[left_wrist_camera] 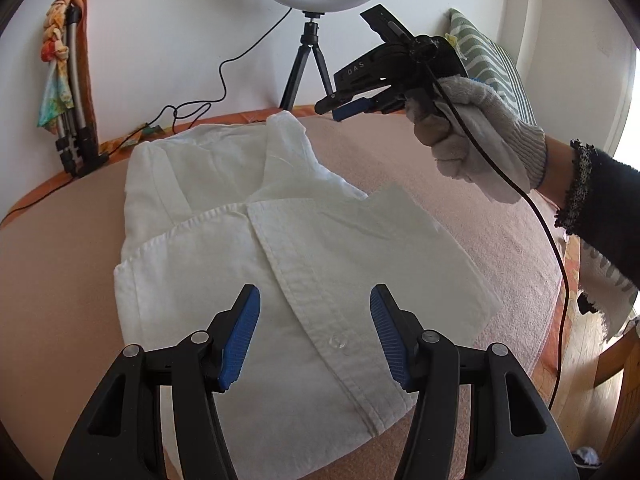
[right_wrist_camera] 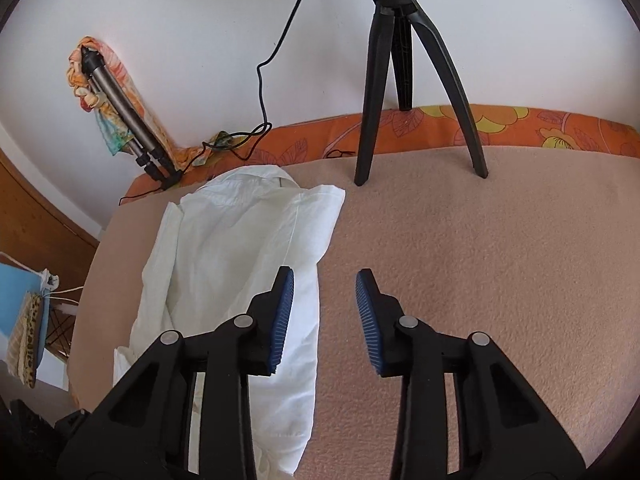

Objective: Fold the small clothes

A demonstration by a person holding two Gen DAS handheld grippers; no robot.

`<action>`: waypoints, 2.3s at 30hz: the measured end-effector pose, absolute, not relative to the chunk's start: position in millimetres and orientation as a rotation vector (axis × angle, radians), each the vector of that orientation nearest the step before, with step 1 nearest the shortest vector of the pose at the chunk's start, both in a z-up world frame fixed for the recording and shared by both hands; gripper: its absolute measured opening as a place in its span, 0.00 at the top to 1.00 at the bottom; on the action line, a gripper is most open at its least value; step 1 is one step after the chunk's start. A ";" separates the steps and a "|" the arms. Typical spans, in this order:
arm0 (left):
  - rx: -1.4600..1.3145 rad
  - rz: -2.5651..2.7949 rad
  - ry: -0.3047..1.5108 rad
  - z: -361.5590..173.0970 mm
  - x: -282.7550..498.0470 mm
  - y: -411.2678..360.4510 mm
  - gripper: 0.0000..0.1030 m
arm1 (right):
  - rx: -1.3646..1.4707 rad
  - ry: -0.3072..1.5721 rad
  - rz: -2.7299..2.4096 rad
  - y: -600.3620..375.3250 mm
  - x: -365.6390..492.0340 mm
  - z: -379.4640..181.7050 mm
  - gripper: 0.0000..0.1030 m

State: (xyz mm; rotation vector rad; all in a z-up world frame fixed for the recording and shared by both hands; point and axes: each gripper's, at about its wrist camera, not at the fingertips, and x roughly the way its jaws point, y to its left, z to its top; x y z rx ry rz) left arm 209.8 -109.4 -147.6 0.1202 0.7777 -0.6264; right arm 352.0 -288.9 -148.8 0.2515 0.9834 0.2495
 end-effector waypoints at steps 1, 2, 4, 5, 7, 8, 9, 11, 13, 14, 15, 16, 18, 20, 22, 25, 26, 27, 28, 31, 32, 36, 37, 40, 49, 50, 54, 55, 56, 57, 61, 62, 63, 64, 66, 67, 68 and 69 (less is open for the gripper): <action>0.119 -0.631 0.790 -150.7 212.1 -110.8 0.45 | 0.290 0.999 0.252 -293.8 363.0 -153.0 0.69; 0.115 -0.631 0.802 -153.9 214.4 -111.6 0.45 | 0.323 1.010 0.255 -296.2 371.1 -157.4 0.69; 0.108 -0.627 0.824 -160.1 217.5 -112.7 0.45 | 0.371 1.020 0.260 -298.0 383.2 -162.9 0.69; 0.107 -0.626 0.829 -162.3 217.7 -113.3 0.45 | 0.388 1.021 0.264 -298.2 388.9 -163.7 0.69; 0.113 -0.627 0.834 -165.7 218.7 -115.0 0.45 | 0.381 1.006 0.265 -296.0 396.2 -161.7 0.69; 0.120 -0.626 0.833 -167.1 218.7 -116.5 0.45 | 0.381 1.006 0.264 -295.5 400.0 -162.4 0.69; 0.129 -0.627 0.833 -168.6 216.9 -117.9 0.45 | 0.398 1.021 0.273 -296.3 404.0 -165.7 0.68; 0.129 -0.629 0.839 -172.7 217.2 -118.5 0.45 | 0.453 1.028 0.280 -302.4 407.7 -174.8 0.68; 0.114 -0.632 0.848 -175.1 220.9 -117.9 0.45 | 0.501 1.024 0.293 -309.0 408.9 -186.8 0.68; 0.113 -0.633 0.848 -175.3 221.3 -118.1 0.45 | 0.536 1.026 0.303 -310.6 411.1 -194.3 0.68; 0.115 -0.633 0.848 -175.1 221.7 -118.6 0.45 | 0.578 1.026 0.321 -313.2 411.9 -200.9 0.68; 0.117 -0.633 0.848 -175.2 222.0 -119.1 0.45 | 0.623 1.022 0.344 -314.5 413.5 -205.8 0.68; 0.123 -0.632 0.845 -175.6 221.4 -120.4 0.45 | 0.667 1.005 0.376 -313.3 417.3 -208.9 0.68; 0.123 -0.633 0.845 -175.5 222.0 -120.7 0.45 | 0.621 0.993 0.358 -305.7 422.0 -203.4 0.68; 0.118 -0.635 0.847 -176.1 222.9 -119.6 0.45 | 0.531 0.987 0.340 -292.6 428.1 -192.3 0.82; 0.118 -0.635 0.849 -176.1 223.1 -120.1 0.45 | 0.356 1.024 0.320 -266.4 439.3 -174.1 0.95; 0.117 -0.635 0.849 -176.0 223.2 -120.0 0.45 | 0.280 1.040 0.302 -256.1 443.4 -170.1 0.95; 0.116 -0.635 0.849 -176.2 223.5 -120.0 0.45 | 0.223 1.054 0.287 -247.6 446.8 -167.5 0.96; 0.116 -0.635 0.850 -176.3 223.7 -120.2 0.45 | 0.175 1.060 0.267 -240.4 450.1 -165.8 0.96; 0.113 -0.636 0.851 -176.6 223.8 -120.2 0.45 | 0.068 1.069 0.175 -227.3 461.6 -169.0 0.96; 0.115 -0.635 0.851 -176.4 223.7 -120.5 0.45 | 0.036 1.071 0.139 -225.4 463.8 -169.2 0.96; 0.120 -0.631 0.848 -175.8 220.4 -120.6 0.45 | 0.210 1.043 0.134 -255.3 456.9 -163.6 0.69; 0.119 -0.631 0.848 -175.7 220.4 -120.5 0.45 | 0.252 1.022 0.145 -263.7 451.3 -162.3 0.67; 0.120 -0.632 0.849 -175.4 220.7 -120.4 0.45 | 0.341 1.020 0.216 -284.5 432.0 -168.8 0.67; 0.124 -0.630 0.849 -175.7 221.7 -120.9 0.45 | 0.477 1.058 0.349 -292.2 393.2 -207.0 0.67; 0.125 -0.630 0.848 -175.6 221.5 -121.1 0.45 | 0.452 1.039 0.316 -290.9 390.7 -202.5 0.67; 0.133 -0.628 0.848 -176.1 222.4 -122.4 0.45 | 0.383 0.954 0.273 -283.9 381.0 -171.7 0.67; 0.135 -0.627 0.848 -176.2 222.7 -122.7 0.45 | 0.373 0.947 0.295 -280.4 380.1 -162.1 0.67; 0.136 -0.627 0.848 -176.3 222.9 -122.9 0.45 | 0.367 0.947 0.324 -276.7 381.0 -152.6 0.67; 0.138 -0.626 0.847 -176.2 222.7 -123.2 0.45 | 0.357 0.962 0.353 -270.6 383.6 -145.9 0.67; 0.137 -0.626 0.847 -176.2 222.0 -123.2 0.45 | 0.264 1.127 0.344 -238.8 403.2 -148.7 0.67; 0.138 -0.626 0.847 -176.3 221.9 -123.2 0.45 | 0.241 1.150 0.324 -233.3 407.0 -152.3 0.67; 0.138 -0.626 0.847 -176.4 221.9 -123.2 0.45 | 0.227 1.171 0.316 -228.6 410.8 -156.6 0.67; 0.138 -0.626 0.847 -176.5 222.0 -123.2 0.45 | 0.214 1.189 0.301 -225.1 414.2 -160.3 0.67; 0.137 -0.627 0.847 -176.5 221.9 -123.1 0.45 | 0.171 1.219 0.267 -219.7 419.9 -168.2 0.67; 0.135 -0.628 0.848 -176.6 222.0 -122.8 0.45 | 0.137 1.235 0.240 -216.7 421.2 -172.9 0.67; 0.133 -0.629 0.848 -176.5 222.2 -122.7 0.45 | 0.098 1.252 0.212 -213.4 423.3 -177.4 0.67; 0.132 -0.630 0.849 -176.6 222.0 -122.7 0.45 | 0.066 1.265 0.195 -209.6 425.2 -181.7 0.67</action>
